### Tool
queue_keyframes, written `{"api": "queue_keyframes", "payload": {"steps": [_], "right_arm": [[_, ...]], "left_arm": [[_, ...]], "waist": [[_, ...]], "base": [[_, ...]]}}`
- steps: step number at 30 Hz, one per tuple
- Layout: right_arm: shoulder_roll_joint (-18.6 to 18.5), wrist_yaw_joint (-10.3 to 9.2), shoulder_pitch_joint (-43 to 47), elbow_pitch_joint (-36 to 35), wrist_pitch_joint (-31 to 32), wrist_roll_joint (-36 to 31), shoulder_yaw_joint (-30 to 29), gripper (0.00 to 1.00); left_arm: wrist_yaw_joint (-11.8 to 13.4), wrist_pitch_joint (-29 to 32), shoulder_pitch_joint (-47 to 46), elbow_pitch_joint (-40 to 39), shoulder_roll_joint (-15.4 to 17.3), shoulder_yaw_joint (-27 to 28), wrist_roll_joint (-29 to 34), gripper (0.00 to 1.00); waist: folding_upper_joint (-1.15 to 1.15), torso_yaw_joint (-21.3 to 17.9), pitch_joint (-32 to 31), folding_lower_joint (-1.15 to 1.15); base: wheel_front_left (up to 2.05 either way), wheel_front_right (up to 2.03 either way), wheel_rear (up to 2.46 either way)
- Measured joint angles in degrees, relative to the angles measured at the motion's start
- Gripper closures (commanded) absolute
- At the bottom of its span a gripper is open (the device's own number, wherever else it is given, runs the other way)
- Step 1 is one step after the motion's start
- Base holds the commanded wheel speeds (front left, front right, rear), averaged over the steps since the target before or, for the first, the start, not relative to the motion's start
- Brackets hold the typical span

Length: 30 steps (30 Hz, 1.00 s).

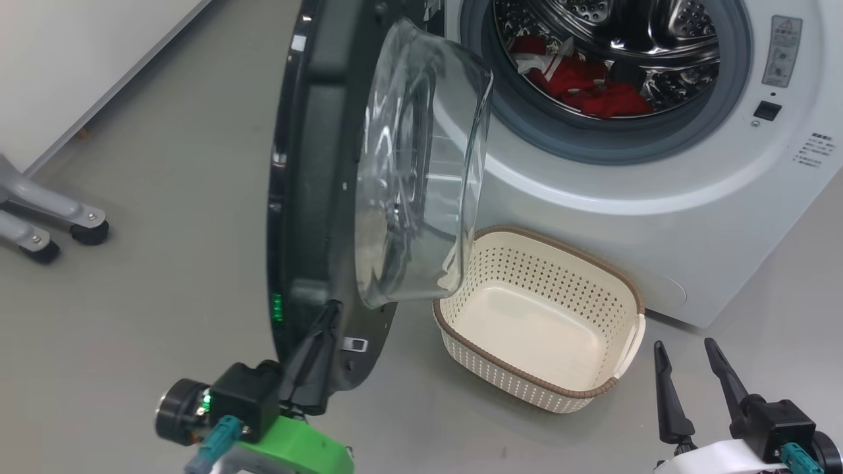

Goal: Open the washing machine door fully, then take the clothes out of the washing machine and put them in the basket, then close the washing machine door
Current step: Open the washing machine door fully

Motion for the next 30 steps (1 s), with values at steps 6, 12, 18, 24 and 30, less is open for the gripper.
{"api": "queue_keyframes", "payload": {"steps": [6, 12, 18, 24, 30], "right_arm": [[0.04, 0.37, -0.04, 0.00, 0.00, -0.53, 0.48, 0.00], [0.04, 0.37, -0.35, -0.03, 0.00, -1.01, 0.59, 0.00], [0.04, 0.75, -1.46, -0.22, 0.00, -1.02, 0.36, 0.00], [-0.01, 0.78, -2.10, -0.51, 0.00, -1.37, -0.31, 0.00], [-0.12, 0.77, -2.62, -0.64, 0.00, -1.45, -1.10, 0.00]], "left_arm": [[0.77, -0.92, 0.87, 0.62, 0.86, 4.34, -0.52, 1.00], [1.51, -2.54, 1.08, 1.38, 1.07, 10.93, -2.03, 1.00], [1.70, -3.53, 0.97, 2.91, 1.38, 15.72, -3.04, 1.00], [1.89, -4.48, 0.79, 5.19, 1.35, 19.68, -3.68, 1.00], [1.98, -5.45, -0.46, 8.04, 1.38, 23.18, -3.97, 1.00]], "waist": [[0.00, 0.19, 0.24, 0.00], [0.00, -1.09, 1.11, 0.00], [0.00, -2.83, 2.11, 0.00], [0.00, -4.63, 3.33, 0.00], [0.00, -6.27, 4.26, 0.00]], "base": [[0.00, 0.00, 0.00], [0.00, 0.00, 0.00], [0.00, 0.00, 0.00], [0.00, 0.00, 0.00], [0.00, 0.00, 0.00]]}}
